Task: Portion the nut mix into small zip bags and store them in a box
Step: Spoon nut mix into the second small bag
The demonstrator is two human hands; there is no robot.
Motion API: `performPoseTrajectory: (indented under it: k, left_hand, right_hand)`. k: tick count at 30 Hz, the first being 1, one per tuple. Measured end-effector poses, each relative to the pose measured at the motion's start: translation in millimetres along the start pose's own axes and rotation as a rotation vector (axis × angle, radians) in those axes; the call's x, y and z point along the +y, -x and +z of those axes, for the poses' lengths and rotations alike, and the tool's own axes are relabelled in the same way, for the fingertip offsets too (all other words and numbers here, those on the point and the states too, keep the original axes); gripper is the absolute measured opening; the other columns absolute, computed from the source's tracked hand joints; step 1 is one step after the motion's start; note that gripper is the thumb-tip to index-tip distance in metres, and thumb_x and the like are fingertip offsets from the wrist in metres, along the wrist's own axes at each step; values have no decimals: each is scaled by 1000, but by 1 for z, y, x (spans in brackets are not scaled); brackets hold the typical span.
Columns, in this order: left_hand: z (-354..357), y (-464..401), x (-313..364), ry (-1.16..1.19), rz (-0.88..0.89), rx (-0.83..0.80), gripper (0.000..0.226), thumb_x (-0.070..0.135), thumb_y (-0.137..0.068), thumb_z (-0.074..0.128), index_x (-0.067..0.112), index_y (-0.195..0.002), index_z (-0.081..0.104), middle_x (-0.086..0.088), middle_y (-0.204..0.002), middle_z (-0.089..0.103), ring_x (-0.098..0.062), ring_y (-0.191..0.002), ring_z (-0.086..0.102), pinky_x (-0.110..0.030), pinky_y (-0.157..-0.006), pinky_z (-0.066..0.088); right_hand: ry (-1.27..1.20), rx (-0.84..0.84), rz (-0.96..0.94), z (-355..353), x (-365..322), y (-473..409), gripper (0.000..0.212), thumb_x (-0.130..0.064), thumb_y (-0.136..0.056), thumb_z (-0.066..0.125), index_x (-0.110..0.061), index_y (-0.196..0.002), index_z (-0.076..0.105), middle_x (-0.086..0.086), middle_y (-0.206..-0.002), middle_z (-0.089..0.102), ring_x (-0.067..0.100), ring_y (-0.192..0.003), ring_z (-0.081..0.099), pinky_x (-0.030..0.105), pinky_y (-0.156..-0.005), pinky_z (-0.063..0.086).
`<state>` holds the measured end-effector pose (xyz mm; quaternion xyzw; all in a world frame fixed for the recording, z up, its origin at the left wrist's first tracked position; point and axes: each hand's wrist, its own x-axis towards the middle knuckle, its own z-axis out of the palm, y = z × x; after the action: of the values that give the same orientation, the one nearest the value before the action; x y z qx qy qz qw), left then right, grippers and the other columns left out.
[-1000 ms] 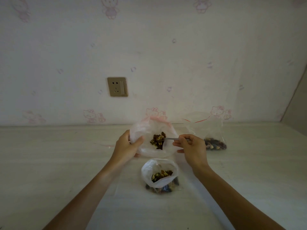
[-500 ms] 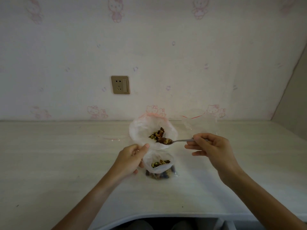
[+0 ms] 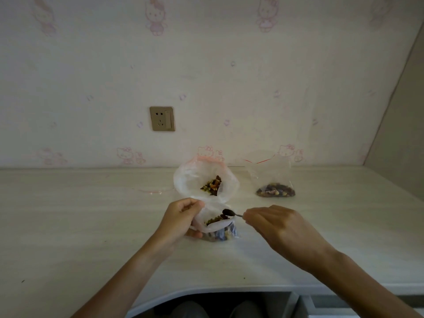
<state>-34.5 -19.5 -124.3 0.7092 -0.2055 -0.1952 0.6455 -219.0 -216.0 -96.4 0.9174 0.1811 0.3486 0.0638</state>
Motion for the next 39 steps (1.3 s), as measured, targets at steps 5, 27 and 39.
performPoseTrajectory:
  k: [5, 27, 39]
  left_hand:
    - [-4, -5, -3, -104, 23, 53, 17, 27, -100, 68, 21, -89, 80, -1, -79, 76, -27, -66, 76, -39, -53, 61]
    - [-41, -104, 29, -399, 172, 361, 100, 62, -70, 88, 19, -149, 43, 4, -140, 53, -12, -111, 58, -18, -77, 45]
    - [5, -148, 54, -1105, 470, 118, 29, 44, -101, 63, 19, -90, 71, 2, -91, 74, -22, -80, 67, -31, -63, 48]
  right_hand:
    - [-73, 33, 94, 2, -2, -2, 17, -7, -90, 75, -11, -107, 74, 4, -90, 76, 17, -70, 69, 28, -63, 57]
    - [-814, 201, 1108, 93, 43, -64, 21, -22, -101, 63, -33, -84, 69, -10, -78, 77, 0, -78, 74, 27, -74, 61]
    - [-608, 138, 1015, 129, 43, -73, 21, -26, -101, 63, -18, -91, 79, -7, -78, 76, 15, -70, 72, 44, -70, 60]
